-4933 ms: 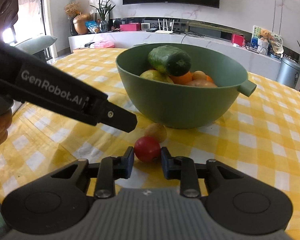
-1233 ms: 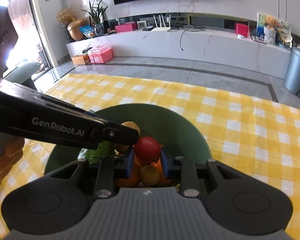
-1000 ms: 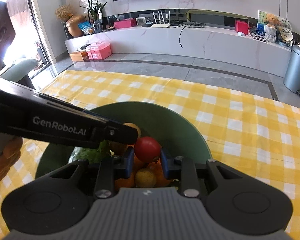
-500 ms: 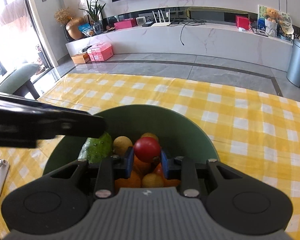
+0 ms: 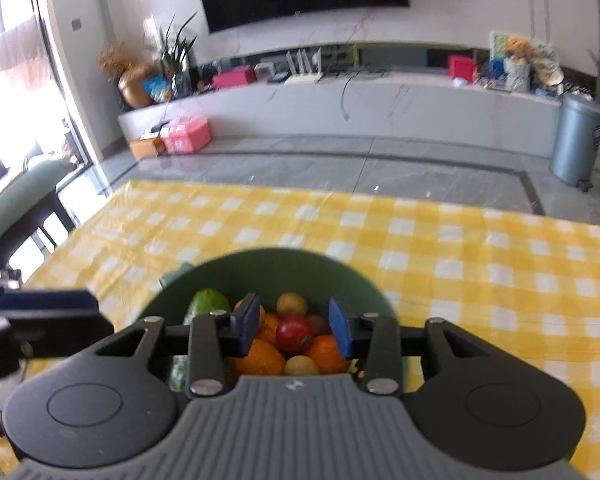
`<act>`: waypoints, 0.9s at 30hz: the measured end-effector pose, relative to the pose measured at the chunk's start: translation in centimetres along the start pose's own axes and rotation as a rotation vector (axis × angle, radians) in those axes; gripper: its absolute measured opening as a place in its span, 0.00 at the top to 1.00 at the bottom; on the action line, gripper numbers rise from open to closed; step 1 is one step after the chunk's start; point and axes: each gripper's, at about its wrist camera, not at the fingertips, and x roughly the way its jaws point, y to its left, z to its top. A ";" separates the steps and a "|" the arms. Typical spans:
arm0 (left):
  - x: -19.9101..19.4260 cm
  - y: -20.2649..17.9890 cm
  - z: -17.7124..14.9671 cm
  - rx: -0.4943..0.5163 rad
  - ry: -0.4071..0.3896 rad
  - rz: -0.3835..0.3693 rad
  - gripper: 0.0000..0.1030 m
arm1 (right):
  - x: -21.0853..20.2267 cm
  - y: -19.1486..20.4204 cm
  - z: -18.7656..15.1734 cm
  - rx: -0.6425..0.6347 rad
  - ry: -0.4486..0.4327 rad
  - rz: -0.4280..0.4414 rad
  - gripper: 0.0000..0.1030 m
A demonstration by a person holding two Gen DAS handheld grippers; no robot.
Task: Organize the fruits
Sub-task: 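Open both grippers to release the kiwi and tomato and withdraw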
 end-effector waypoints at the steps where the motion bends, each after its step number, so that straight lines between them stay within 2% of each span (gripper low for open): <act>1: -0.4 -0.3 -0.2 0.005 -0.012 0.008 0.70 | -1.0 0.1 0.0 0.001 -0.019 -0.007 0.58; 5: -2.2 -1.8 -1.4 0.019 -0.055 0.023 0.65 | -5.2 0.6 -0.6 -0.002 -0.092 -0.028 0.54; 7: -2.9 -2.6 -2.0 0.041 -0.068 0.039 0.64 | -7.3 0.8 -1.3 0.005 -0.128 -0.038 0.49; 9: -3.4 -3.4 -2.6 0.073 -0.082 0.067 0.63 | -9.3 1.0 -2.1 0.012 -0.163 -0.055 0.49; 13: -4.3 -5.0 -4.0 0.139 -0.113 0.116 0.53 | -13.2 1.7 -4.4 0.022 -0.238 -0.096 0.38; 15: -4.8 -5.5 -4.7 0.156 -0.129 0.127 0.51 | -15.0 2.3 -5.8 0.014 -0.273 -0.121 0.37; 23: -6.1 -6.1 -7.9 0.116 -0.161 0.113 0.51 | -19.5 3.9 -12.0 0.011 -0.369 -0.207 0.34; 25: -6.1 -6.4 -8.5 0.134 -0.184 0.138 0.51 | -20.0 4.5 -13.4 -0.001 -0.398 -0.219 0.27; 27: -5.9 -6.7 -9.0 0.155 -0.196 0.148 0.51 | -20.3 4.8 -14.7 -0.018 -0.417 -0.224 0.25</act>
